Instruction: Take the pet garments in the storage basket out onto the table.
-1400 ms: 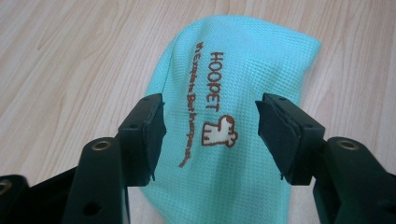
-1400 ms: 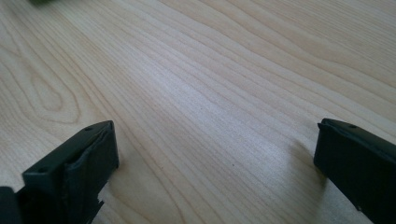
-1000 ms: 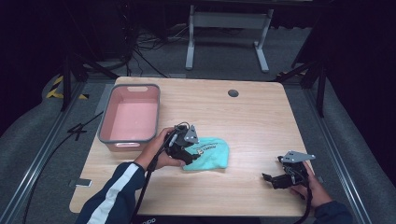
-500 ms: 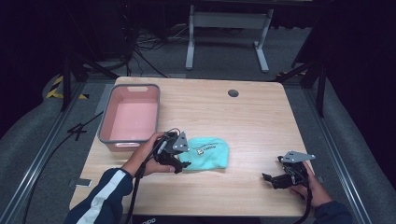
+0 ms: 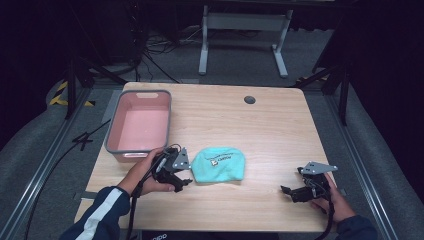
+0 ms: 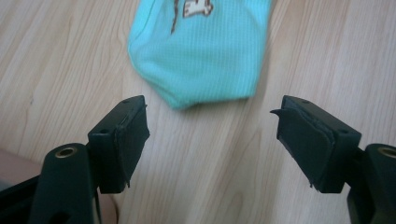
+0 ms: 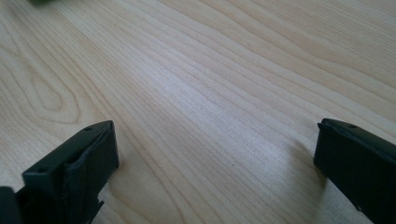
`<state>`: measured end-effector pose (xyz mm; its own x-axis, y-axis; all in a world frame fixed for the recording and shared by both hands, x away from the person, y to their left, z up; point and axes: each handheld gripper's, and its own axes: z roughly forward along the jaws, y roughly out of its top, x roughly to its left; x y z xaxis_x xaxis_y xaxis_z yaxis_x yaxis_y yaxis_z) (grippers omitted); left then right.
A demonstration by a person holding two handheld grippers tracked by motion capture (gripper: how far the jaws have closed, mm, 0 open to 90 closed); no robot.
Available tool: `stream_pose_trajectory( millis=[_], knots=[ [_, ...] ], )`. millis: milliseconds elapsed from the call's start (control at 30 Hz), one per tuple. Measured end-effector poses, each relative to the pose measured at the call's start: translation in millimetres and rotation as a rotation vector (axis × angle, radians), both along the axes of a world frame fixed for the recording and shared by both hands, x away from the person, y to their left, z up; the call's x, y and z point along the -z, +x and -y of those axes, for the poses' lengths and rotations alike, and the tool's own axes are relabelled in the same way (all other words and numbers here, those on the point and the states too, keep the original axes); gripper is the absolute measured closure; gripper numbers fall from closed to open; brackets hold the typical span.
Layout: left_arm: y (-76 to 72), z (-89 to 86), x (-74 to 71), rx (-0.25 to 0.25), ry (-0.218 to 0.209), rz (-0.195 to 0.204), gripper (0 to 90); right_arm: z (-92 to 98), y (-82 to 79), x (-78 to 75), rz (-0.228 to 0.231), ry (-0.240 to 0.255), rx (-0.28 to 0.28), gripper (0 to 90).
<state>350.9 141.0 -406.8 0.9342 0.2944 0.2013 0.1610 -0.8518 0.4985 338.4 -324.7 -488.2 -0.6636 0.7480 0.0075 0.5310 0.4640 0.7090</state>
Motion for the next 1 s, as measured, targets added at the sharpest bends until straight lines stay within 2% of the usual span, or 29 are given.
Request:
stream_pose_trajectory(
  millis=[300,500,533,567,833,1000],
  knots=[
    [-9.3,-25.8,10.0,-0.027,0.029,0.004,24.6,0.0,-0.1,0.0,0.000,0.000,0.001,0.2],
    [-13.8,-48.4,17.8,-0.085,0.050,0.021,25.2,0.0,-0.1,0.0,0.000,0.000,0.001,0.2],
    [-13.8,-48.4,17.8,-0.085,0.050,0.021,25.1,0.0,-0.1,0.0,0.000,0.000,0.001,0.2],
    [-15.8,-58.0,20.9,-0.103,0.050,0.016,25.1,0.0,-0.1,0.0,0.000,0.000,0.001,0.2],
    [-22.3,-85.0,28.4,-0.154,0.046,0.007,24.5,0.0,-0.1,0.0,0.000,0.000,0.001,0.2],
    [-25.7,-106.1,36.2,-0.198,0.028,-0.019,24.1,0.0,-0.1,0.0,0.000,0.000,0.001,0.2]
  ],
)
